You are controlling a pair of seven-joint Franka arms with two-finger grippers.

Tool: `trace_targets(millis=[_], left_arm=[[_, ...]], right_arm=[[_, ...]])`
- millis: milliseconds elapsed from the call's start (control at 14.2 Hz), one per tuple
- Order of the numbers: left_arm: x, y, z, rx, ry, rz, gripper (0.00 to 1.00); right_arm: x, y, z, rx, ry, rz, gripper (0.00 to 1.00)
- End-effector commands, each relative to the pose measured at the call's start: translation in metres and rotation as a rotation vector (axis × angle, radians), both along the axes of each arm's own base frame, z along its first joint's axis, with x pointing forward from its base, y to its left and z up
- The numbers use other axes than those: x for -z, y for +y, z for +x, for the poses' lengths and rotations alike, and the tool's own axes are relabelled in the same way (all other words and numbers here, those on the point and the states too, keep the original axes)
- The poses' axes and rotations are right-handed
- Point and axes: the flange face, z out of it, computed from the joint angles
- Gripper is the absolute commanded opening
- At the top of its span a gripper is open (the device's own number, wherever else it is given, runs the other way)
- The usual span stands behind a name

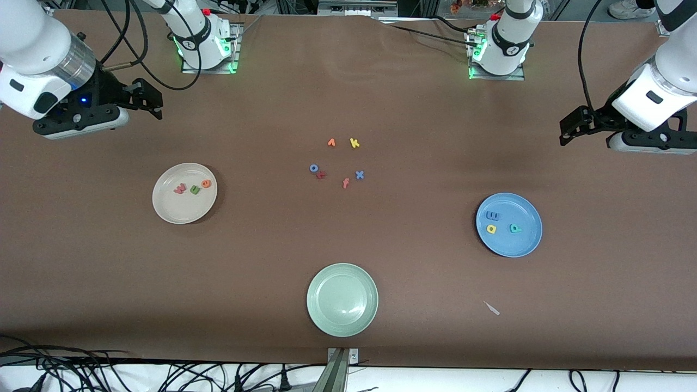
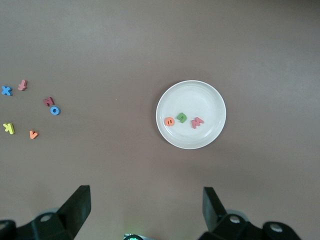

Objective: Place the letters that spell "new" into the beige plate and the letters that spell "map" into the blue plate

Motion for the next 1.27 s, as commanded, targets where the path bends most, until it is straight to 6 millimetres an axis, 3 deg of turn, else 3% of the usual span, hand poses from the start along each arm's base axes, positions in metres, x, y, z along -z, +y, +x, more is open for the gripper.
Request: trace_targets(millis=[0,352,493,1198], left_arm=[[-0.005,0.003,0.004,0.023,0.006,0.022,1.00],[-0.005,0.004,0.004,0.020,0.006,0.024,1.00],[-0.005,0.003,0.004,0.020,0.006,0.024,1.00],[-0.005,-0.002,0.004,0.028,0.005,0.024,1.00]], right_arm=[[-0.008,-0.004,-0.004,0.003,0.001,-0.008,0.99],[0.000,-0.007,-0.009,0.009,0.072,-0.011,0.99],[0.002,-0.024,-0.010,0.037,0.097,-0.013,1.00],[-0.004,-0.024,0.002,0.043,0.079,-0.011,1.00]])
